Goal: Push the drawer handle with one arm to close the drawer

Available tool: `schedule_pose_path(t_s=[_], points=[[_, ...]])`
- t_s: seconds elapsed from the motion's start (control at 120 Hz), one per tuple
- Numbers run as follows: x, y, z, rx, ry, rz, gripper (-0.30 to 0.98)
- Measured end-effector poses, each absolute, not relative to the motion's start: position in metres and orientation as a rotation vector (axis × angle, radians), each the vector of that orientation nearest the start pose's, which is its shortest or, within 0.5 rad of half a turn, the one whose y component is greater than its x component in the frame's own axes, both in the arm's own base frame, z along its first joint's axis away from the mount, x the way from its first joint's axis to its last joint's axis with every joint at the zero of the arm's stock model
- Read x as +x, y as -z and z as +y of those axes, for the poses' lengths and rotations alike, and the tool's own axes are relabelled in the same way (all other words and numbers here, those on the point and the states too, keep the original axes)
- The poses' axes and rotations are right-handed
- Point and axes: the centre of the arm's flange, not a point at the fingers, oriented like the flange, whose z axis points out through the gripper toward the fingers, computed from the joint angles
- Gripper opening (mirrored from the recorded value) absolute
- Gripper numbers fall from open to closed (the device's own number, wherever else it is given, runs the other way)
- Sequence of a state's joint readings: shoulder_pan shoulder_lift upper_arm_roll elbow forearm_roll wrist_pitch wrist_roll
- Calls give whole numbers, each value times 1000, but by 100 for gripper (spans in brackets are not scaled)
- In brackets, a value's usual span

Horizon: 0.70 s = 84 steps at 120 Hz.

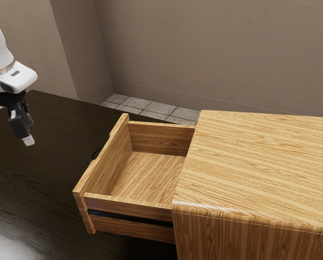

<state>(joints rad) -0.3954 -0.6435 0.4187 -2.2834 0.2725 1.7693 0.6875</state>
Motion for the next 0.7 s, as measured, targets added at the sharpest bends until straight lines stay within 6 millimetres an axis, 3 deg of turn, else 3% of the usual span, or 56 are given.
schedule_pose_path(t_s=[0.183, 0.308, 0.7], points=[[394, -561, 59, -2762, 164, 1301, 21], [398, -556, 44, -2695, 180, 1417, 5], [419, -525, -12, -2524, 191, 1697, -8]])
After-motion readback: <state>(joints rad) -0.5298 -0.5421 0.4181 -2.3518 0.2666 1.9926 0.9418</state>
